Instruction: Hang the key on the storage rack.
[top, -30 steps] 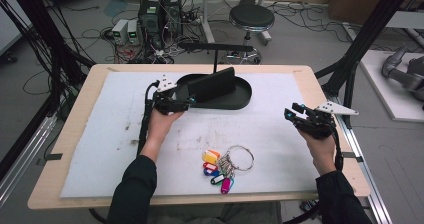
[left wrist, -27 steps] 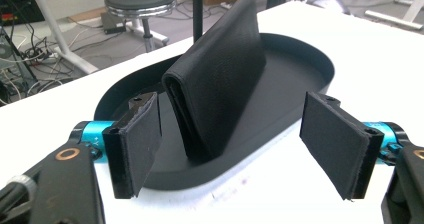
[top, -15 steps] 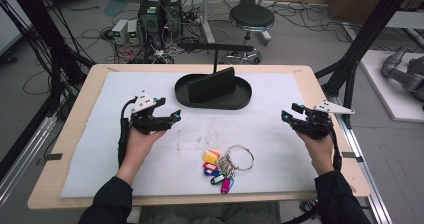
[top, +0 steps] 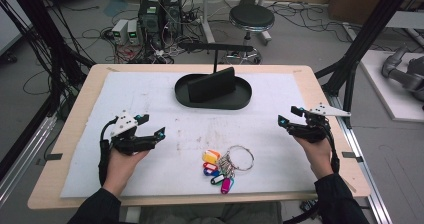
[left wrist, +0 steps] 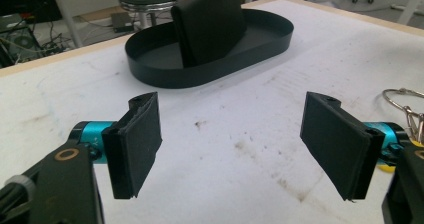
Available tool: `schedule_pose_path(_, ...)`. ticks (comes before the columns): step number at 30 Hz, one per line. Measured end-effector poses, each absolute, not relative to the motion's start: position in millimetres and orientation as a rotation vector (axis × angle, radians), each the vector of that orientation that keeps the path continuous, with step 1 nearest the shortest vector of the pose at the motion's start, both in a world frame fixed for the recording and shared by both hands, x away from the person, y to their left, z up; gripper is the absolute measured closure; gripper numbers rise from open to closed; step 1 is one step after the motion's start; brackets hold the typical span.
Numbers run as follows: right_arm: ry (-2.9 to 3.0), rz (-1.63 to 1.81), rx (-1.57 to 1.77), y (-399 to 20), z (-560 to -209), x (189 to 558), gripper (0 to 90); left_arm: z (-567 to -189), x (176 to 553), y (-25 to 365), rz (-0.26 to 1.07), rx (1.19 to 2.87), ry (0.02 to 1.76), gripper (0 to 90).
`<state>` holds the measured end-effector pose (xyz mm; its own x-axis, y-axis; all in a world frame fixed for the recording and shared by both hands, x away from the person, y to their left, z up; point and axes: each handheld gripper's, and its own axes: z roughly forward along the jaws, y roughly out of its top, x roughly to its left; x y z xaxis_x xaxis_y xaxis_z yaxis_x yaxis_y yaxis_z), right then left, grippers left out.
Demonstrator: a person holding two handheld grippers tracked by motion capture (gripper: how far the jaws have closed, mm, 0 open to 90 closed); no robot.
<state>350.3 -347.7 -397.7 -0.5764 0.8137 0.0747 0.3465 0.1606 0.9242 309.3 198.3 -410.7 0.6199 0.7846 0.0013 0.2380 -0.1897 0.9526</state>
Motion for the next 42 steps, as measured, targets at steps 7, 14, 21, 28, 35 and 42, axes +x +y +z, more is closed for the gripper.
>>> schedule_pose_path(7,2.025,1.406,1.113,-343.2,-401.1,337.4,29.9,-417.4,302.3,208.2,0.654,1.743,0.85,24.3)
schedule_pose_path(14,2.147,1.385,1.108,-324.3,-417.6,328.4,42.7,-420.1,301.8,207.6,0.657,1.747,0.859,24.3)
schedule_pose_path(21,2.274,1.342,1.074,-299.1,-433.0,323.7,52.7,-419.8,302.0,201.7,0.654,1.756,0.842,24.3)
schedule_pose_path(28,2.351,1.286,1.04,-281.8,-442.5,322.1,57.9,-422.0,302.8,199.4,0.645,1.757,0.846,24.3)
schedule_pose_path(35,2.445,1.229,0.926,-257.8,-446.7,329.6,59.8,-423.5,302.0,198.9,0.637,1.76,0.848,24.3)
schedule_pose_path(42,2.52,1.211,0.853,-244.5,-450.6,339.4,62.4,-424.0,299.3,198.4,0.639,1.758,0.85,24.3)
